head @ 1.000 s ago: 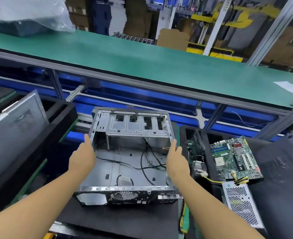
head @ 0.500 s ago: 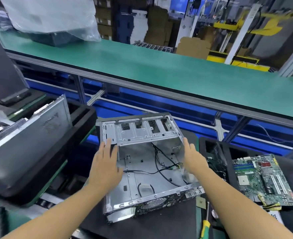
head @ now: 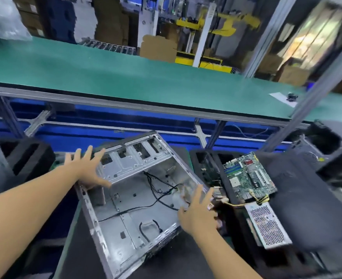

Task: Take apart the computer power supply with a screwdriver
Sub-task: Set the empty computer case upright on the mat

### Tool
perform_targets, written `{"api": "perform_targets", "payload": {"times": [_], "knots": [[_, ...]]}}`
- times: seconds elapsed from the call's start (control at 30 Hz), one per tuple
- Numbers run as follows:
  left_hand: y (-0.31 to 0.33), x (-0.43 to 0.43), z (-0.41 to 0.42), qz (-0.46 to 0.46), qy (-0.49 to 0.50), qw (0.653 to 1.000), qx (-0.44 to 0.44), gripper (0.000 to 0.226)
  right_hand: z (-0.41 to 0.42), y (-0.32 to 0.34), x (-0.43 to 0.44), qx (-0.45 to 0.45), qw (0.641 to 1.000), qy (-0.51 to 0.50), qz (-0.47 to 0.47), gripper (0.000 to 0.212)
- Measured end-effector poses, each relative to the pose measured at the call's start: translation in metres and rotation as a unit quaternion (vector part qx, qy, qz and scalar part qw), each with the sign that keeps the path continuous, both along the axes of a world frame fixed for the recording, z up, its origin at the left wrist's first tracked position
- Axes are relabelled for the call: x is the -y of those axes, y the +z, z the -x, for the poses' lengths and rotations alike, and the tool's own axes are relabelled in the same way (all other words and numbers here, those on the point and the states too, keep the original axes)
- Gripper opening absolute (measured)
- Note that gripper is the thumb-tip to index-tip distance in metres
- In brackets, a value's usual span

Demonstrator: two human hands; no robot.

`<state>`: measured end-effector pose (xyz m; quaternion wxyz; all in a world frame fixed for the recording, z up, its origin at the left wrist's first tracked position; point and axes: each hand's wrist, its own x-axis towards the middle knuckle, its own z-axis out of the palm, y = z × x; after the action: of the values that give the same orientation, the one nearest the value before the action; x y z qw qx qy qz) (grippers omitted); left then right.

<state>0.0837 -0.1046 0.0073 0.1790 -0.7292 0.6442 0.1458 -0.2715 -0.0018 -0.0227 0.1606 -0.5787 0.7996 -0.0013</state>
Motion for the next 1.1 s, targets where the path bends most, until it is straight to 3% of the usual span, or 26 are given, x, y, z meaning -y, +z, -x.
{"api": "perform_targets", "payload": {"times": [0.1,0.17,0.2,0.27,0.33,0.6,0.7,0.77,0.83,0.93,0.97,1.03,1.07,1.1], "knots": [[-0.008,0.002,-0.005,0.021,-0.017,0.999,-0.018,0.156,-0.015,0.001,-0.002,0.054,0.998,-0.016,-0.026,0.08],[-0.007,-0.001,-0.006,0.032,-0.027,0.999,-0.019,0.155,-0.024,-0.004,0.003,0.05,0.998,-0.018,-0.026,0.053],[-0.004,-0.003,-0.005,0.028,-0.03,0.999,-0.017,0.155,-0.028,-0.005,0.003,0.045,0.999,-0.009,-0.018,0.05],[0.002,-0.006,-0.003,0.008,-0.025,1.0,-0.012,0.154,-0.026,-0.006,0.005,0.068,0.997,-0.029,-0.007,0.081],[0.007,-0.011,-0.001,-0.013,-0.01,1.0,-0.002,0.152,-0.023,-0.003,0.012,0.065,0.998,-0.019,-0.014,0.097],[0.006,-0.056,0.018,-0.047,0.094,0.99,0.094,0.152,-0.014,0.016,0.099,0.018,0.991,0.117,-0.056,0.106],[0.002,-0.07,0.025,-0.068,0.133,0.982,0.118,0.146,-0.02,0.023,0.128,-0.007,0.992,0.122,-0.011,0.107],[0.001,-0.076,0.029,-0.08,0.147,0.977,0.13,0.141,-0.024,0.021,0.132,-0.03,0.995,0.092,0.035,0.096],[0.0,-0.082,0.034,-0.077,0.145,0.978,0.125,0.137,-0.023,0.015,0.127,-0.058,0.995,0.074,0.021,0.088],[0.003,-0.088,0.036,-0.059,0.145,0.982,0.101,0.141,-0.016,0.01,0.12,-0.115,0.975,0.131,-0.141,0.086],[0.005,-0.087,0.033,-0.053,0.146,0.984,0.089,0.141,-0.018,0.014,0.115,-0.099,0.968,0.145,-0.182,0.076],[0.01,-0.083,0.025,-0.04,0.146,0.986,0.063,0.141,-0.024,0.013,0.105,-0.013,0.986,0.079,-0.146,0.027],[0.011,-0.081,0.021,-0.039,0.144,0.987,0.052,0.143,-0.023,0.011,0.103,-0.069,0.97,0.143,-0.187,0.004],[0.013,-0.08,0.018,-0.039,0.137,0.989,0.046,0.144,-0.021,0.004,0.095,-0.154,0.94,0.215,-0.214,0.015]]}}
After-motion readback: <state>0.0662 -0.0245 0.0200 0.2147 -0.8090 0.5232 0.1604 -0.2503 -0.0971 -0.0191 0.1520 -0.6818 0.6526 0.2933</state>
